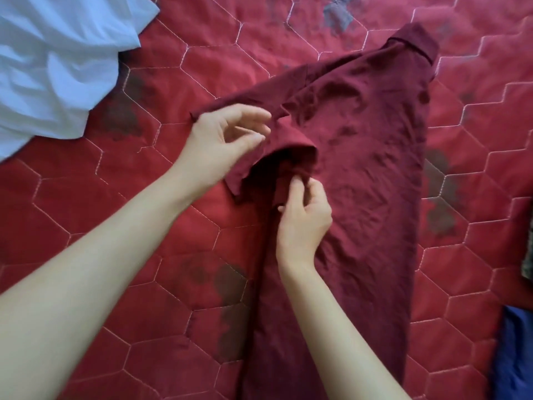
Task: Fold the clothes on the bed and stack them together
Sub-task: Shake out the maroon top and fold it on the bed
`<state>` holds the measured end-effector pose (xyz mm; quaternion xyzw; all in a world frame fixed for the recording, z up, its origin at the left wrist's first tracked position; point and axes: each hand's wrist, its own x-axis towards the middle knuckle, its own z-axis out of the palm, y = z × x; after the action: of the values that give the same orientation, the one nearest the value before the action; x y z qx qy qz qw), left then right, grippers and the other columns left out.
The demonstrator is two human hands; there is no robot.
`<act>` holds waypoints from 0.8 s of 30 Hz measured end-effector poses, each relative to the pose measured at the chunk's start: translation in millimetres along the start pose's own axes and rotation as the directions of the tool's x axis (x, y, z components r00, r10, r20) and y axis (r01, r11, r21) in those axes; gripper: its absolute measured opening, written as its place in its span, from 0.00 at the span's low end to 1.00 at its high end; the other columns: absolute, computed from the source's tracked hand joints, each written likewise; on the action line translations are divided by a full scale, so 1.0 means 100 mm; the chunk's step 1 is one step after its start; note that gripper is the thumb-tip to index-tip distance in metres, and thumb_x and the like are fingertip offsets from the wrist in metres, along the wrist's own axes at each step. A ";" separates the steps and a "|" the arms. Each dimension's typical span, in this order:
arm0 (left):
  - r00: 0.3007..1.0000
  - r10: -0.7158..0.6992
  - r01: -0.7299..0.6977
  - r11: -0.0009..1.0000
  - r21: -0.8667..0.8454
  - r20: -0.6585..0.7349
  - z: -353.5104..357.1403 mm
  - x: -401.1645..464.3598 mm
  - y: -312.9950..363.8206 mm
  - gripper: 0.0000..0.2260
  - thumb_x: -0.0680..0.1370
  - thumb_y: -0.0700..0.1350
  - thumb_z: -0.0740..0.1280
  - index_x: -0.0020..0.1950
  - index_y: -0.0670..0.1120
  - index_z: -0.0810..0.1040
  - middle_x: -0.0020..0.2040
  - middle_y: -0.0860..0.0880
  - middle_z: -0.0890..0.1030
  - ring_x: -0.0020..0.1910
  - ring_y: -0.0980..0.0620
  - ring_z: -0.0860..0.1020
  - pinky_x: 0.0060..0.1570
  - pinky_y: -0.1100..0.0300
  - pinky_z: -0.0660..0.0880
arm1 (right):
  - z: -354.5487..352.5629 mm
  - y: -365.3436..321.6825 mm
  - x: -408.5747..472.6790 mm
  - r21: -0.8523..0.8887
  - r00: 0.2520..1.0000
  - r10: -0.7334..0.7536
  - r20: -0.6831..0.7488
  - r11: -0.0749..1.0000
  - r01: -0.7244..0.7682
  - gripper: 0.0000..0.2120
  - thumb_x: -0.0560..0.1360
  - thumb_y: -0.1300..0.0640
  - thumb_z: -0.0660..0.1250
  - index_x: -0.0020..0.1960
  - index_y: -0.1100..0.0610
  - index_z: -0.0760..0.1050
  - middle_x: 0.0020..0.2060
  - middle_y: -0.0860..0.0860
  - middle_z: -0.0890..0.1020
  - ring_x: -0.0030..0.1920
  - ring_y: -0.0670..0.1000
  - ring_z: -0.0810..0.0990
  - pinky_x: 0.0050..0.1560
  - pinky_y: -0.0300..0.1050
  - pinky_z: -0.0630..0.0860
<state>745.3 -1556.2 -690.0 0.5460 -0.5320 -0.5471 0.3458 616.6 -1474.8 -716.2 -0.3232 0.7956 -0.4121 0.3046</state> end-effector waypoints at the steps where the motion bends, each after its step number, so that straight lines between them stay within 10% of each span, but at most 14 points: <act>1: 0.999 -0.015 0.011 0.993 0.116 0.035 0.07 -0.02 -0.04 0.15 0.75 0.35 0.69 0.60 0.47 0.79 0.51 0.50 0.83 0.51 0.54 0.81 0.57 0.60 0.77 | -0.07 0.05 0.01 0.042 0.995 0.091 -0.038 0.995 -0.089 0.13 0.79 0.54 0.63 0.36 0.52 0.71 0.23 0.39 0.71 0.25 0.40 0.74 0.39 0.47 0.78; 7: 0.993 -0.063 -0.010 0.787 0.616 0.097 0.52 -0.16 -0.49 0.29 0.71 0.47 0.75 0.71 0.47 0.71 0.63 0.48 0.73 0.60 0.48 0.73 0.61 0.52 0.71 | -0.42 0.49 0.13 0.001 0.925 0.366 -0.104 0.930 -0.368 0.02 0.77 0.57 0.66 0.46 0.54 0.74 0.32 0.43 0.79 0.30 0.43 0.81 0.46 0.55 0.81; 13: 0.976 0.203 -0.180 0.541 0.822 0.080 0.58 -0.14 -0.58 0.13 0.73 0.37 0.68 0.57 0.44 0.81 0.52 0.47 0.79 0.48 0.43 0.76 0.40 0.50 0.75 | -0.51 0.56 0.25 -0.399 0.998 -0.021 0.056 0.916 0.042 0.27 0.72 0.45 0.71 0.68 0.48 0.68 0.55 0.45 0.74 0.49 0.43 0.76 0.45 0.39 0.71; 19: 0.912 0.410 -0.285 0.616 0.734 0.010 0.24 0.12 -0.18 0.10 0.74 0.38 0.65 0.52 0.42 0.84 0.46 0.44 0.83 0.46 0.42 0.81 0.44 0.48 0.77 | -0.42 0.23 0.46 -0.337 0.995 0.014 0.097 0.941 0.019 0.04 0.73 0.50 0.68 0.46 0.49 0.78 0.35 0.43 0.81 0.40 0.47 0.81 0.45 0.46 0.75; 24: 0.850 0.520 -0.344 0.670 0.658 -0.086 -0.17 0.47 0.15 0.11 0.73 0.35 0.63 0.49 0.41 0.83 0.45 0.45 0.83 0.42 0.52 0.79 0.45 0.60 0.75 | -0.11 -0.15 0.29 -0.257 0.993 -0.122 -0.003 0.959 0.117 0.07 0.70 0.49 0.64 0.46 0.48 0.69 0.36 0.43 0.77 0.35 0.44 0.75 0.35 0.42 0.67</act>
<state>751.0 -1607.8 -683.9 0.5534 -0.7446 -0.1637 0.3355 594.3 -1498.8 -704.5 -0.4036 0.8240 -0.3263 0.2273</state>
